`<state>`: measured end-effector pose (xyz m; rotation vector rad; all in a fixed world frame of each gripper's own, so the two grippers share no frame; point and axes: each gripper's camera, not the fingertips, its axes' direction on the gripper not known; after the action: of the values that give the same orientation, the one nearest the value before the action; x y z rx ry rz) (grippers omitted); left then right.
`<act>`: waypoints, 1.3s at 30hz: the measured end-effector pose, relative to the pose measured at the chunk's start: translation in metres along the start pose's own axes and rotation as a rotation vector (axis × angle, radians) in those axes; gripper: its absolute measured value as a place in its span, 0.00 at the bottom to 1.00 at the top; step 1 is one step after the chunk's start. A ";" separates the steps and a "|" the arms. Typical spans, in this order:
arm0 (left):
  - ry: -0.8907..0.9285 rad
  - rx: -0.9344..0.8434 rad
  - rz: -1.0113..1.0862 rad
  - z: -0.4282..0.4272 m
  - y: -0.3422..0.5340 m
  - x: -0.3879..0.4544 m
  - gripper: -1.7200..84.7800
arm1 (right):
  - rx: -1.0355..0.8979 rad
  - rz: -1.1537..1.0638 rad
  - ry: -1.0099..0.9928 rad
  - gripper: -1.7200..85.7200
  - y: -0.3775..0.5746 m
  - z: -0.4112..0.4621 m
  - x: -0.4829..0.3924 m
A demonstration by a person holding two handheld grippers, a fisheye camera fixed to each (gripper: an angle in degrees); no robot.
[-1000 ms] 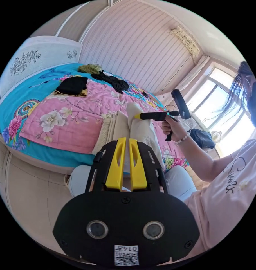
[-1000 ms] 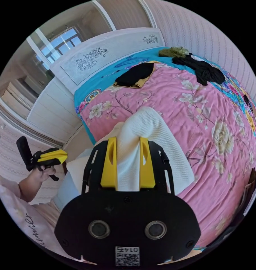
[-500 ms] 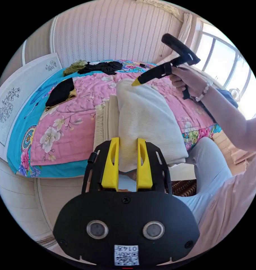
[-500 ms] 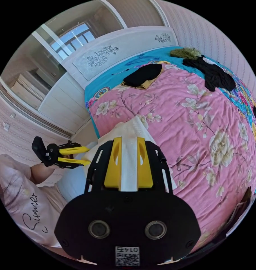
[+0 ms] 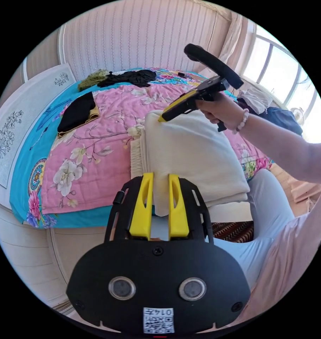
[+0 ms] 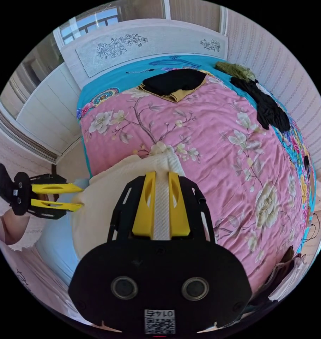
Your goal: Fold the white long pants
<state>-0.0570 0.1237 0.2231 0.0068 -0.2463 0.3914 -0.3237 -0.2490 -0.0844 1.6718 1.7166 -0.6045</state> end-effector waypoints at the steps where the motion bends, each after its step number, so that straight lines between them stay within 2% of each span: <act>1: -0.009 0.027 -0.002 -0.009 -0.001 0.002 0.07 | 0.016 0.002 0.003 0.10 0.003 -0.006 -0.002; 7: -0.040 0.142 0.093 -0.022 -0.023 0.028 0.03 | 0.067 0.020 -0.039 0.12 0.058 -0.050 -0.018; 11: -0.037 0.126 0.148 0.009 -0.046 0.039 0.01 | -0.034 0.061 -0.110 0.12 0.119 -0.044 -0.030; 14: -0.075 0.003 0.190 0.057 -0.068 0.036 0.01 | -0.063 0.108 -0.140 0.11 0.164 -0.034 -0.043; 19: -0.062 -0.024 0.181 0.088 -0.072 0.026 0.01 | -0.036 0.133 -0.072 0.11 0.191 -0.029 -0.054; 24: -0.109 -0.034 0.225 0.109 -0.076 0.028 0.01 | -0.133 0.102 0.070 0.07 0.186 0.018 -0.054; 31: 0.095 0.024 0.123 0.092 -0.080 -0.016 0.01 | -0.104 0.162 -0.097 0.08 0.216 0.000 -0.016; 35: 0.139 0.117 0.075 0.077 -0.074 -0.045 0.03 | 0.016 0.179 -0.117 0.13 0.245 -0.042 0.007; 38: 0.190 0.111 -0.030 0.087 -0.072 -0.092 0.15 | 0.102 0.275 -0.114 0.19 0.268 -0.061 0.038; 39: 0.193 0.100 -0.057 0.090 -0.072 -0.100 0.16 | 0.121 0.317 -0.141 0.21 0.277 -0.061 0.054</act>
<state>-0.1400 0.0146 0.2895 0.0736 -0.0355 0.3449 -0.0562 -0.1464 -0.0499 1.8889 1.3028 -0.6669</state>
